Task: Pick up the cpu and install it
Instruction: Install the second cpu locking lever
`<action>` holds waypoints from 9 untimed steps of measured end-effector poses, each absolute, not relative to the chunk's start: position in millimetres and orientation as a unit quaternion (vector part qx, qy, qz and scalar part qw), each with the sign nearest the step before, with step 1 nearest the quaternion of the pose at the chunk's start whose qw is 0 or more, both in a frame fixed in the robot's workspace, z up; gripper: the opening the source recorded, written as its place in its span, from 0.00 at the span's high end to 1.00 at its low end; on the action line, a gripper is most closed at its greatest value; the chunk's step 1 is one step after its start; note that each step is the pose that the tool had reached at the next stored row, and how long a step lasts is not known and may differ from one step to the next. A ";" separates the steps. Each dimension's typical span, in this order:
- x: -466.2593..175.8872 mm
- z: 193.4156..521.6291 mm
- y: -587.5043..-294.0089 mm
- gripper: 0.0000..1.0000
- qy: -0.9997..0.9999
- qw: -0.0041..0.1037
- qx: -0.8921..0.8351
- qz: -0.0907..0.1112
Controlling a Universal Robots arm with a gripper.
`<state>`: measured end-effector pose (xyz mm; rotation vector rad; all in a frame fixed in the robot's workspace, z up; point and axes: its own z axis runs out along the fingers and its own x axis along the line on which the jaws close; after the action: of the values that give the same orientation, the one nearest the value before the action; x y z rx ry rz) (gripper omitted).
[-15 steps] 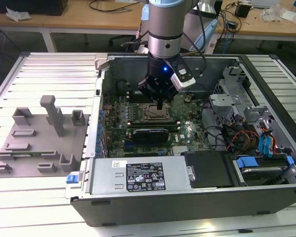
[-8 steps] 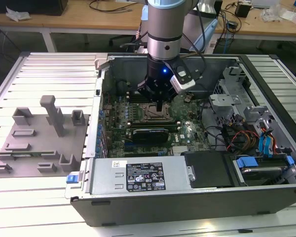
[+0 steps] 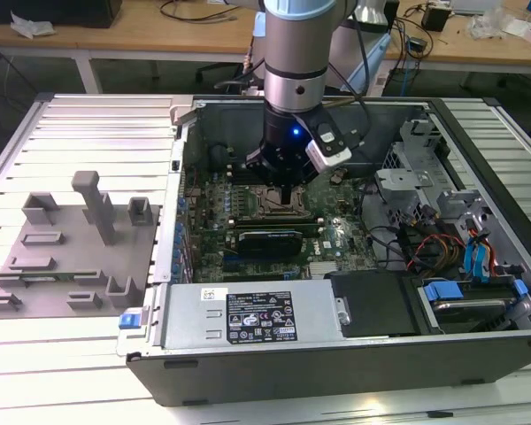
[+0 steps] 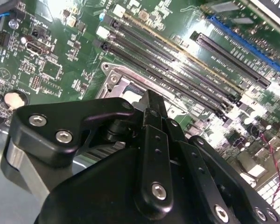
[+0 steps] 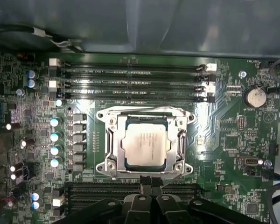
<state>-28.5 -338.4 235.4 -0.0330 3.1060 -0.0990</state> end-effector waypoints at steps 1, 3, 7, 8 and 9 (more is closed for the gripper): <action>-28.6 235.4 -339.6 0.89 0.999 0.017 -0.011 -0.032; -28.6 235.4 -340.9 0.89 0.999 0.017 -0.011 -0.031; -28.6 235.4 -341.0 0.89 0.999 0.017 -0.011 -0.031; -28.6 235.4 -341.1 0.89 0.999 0.017 -0.011 -0.031; -28.6 235.4 -341.6 0.89 0.999 0.017 -0.011 -0.031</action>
<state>-28.6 -341.6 235.4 -0.0334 3.1060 -0.0974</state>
